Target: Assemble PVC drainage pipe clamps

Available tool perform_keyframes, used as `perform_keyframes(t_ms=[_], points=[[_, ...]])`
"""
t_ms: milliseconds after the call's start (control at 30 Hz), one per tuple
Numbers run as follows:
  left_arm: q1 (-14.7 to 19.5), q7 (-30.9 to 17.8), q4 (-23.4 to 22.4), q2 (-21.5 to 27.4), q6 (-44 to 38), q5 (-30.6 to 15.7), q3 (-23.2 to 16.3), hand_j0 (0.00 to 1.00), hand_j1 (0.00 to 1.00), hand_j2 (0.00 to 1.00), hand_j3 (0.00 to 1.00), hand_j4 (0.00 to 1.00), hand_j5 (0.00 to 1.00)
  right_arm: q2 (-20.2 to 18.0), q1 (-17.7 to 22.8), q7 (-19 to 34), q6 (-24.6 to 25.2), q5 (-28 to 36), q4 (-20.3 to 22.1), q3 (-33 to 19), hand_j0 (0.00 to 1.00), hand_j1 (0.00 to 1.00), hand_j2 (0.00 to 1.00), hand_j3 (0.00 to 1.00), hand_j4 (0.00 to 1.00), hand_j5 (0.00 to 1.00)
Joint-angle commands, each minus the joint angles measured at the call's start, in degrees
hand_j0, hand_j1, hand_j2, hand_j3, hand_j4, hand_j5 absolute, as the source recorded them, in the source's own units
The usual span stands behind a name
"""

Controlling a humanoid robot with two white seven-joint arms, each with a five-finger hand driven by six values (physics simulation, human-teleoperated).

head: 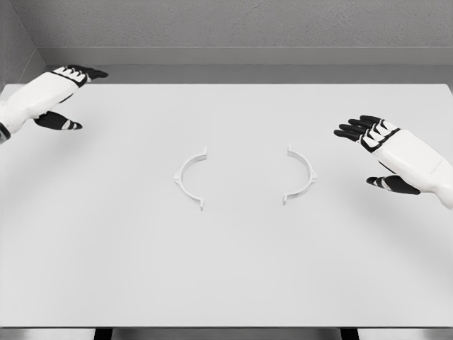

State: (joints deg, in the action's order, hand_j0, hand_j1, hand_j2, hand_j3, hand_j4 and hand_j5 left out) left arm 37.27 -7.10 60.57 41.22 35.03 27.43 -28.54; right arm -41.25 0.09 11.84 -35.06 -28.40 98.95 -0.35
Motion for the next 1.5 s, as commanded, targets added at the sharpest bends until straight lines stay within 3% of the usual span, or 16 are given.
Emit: perform_keyframes(t_ms=[0, 100, 200, 300, 367, 633, 833, 1267, 1467], points=[[0.0, -0.37, 1.48, -0.26, -0.03, -0.18, -0.73, 1.0, 1.0, 1.0, 1.0, 1.0, 1.0, -0.06, 0.0, 0.03, 0.06, 0.36, -0.16, 0.0, 1.0, 1.0, 1.0, 1.0, 1.0, 1.0], [-0.52, -0.37, 3.06, -0.17, -0.03, -0.18, -0.73, 1.0, 1.0, 1.0, 1.0, 1.0, 1.0, -0.06, 0.0, -0.41, 0.06, 0.71, -0.25, 0.0, 1.0, 1.0, 1.0, 1.0, 1.0, 1.0], [-2.28, -0.46, 7.63, 0.18, -0.03, -0.01, -0.82, 1.0, 1.0, 1.0, 1.0, 1.0, 1.0, 0.56, -0.79, -0.15, 0.06, 0.71, -2.1, 0.79, 1.0, 1.0, 1.0, 1.0, 1.0, 1.0], [-2.72, -0.46, 9.92, -0.26, -0.03, 1.93, -0.82, 1.0, 1.0, 1.0, 1.0, 1.0, 1.0, 1.26, -7.29, 0.91, 0.06, -5.35, -4.56, 6.85, 1.0, 1.0, 1.0, 1.0, 1.0, 1.0], [-3.16, -0.46, 11.85, -0.79, -0.03, 2.02, -2.93, 1.0, 1.0, 1.0, 1.0, 1.0, 1.0, 2.76, -10.98, 1.26, 0.06, -7.46, -7.54, 8.87, 1.0, 1.0, 1.0, 1.0, 1.0, 1.0], [-5.1, -0.37, 18.44, -0.7, -0.03, 1.93, -6.88, 1.0, 1.0, 1.0, 1.0, 1.0, 1.0, 6.36, -17.05, 0.91, 0.06, -10.54, -15.54, 15.64, 1.0, 1.0, 1.0, 1.0, 1.0, 1.0], [-6.59, -0.37, 21.17, 1.15, -0.03, 1.93, -6.71, 1.0, 1.0, 1.0, 1.0, 1.0, 1.0, 8.73, -17.23, 1.0, 0.06, -10.54, -18.18, 16.26, 1.0, 1.0, 1.0, 1.0, 1.0, 1.0], [-8.61, -3.01, 20.03, 0.18, -0.03, 3.25, -6.62, 1.0, 1.0, 1.0, 1.0, 1.0, 1.0, 10.58, -18.19, 1.08, 0.06, -11.07, -21.43, 16.52, 1.0, 1.0, 1.0, 1.0, 1.0, 1.0], [-8.09, -3.18, 16.51, -2.81, -0.03, 3.33, -6.88, 1.0, 1.0, 1.0, 1.0, 1.0, 1.0, 11.28, -18.98, 1.08, 0.06, -11.42, -23.01, 16.61, 1.0, 1.0, 1.0, 1.0, 1.0, 1.0]])
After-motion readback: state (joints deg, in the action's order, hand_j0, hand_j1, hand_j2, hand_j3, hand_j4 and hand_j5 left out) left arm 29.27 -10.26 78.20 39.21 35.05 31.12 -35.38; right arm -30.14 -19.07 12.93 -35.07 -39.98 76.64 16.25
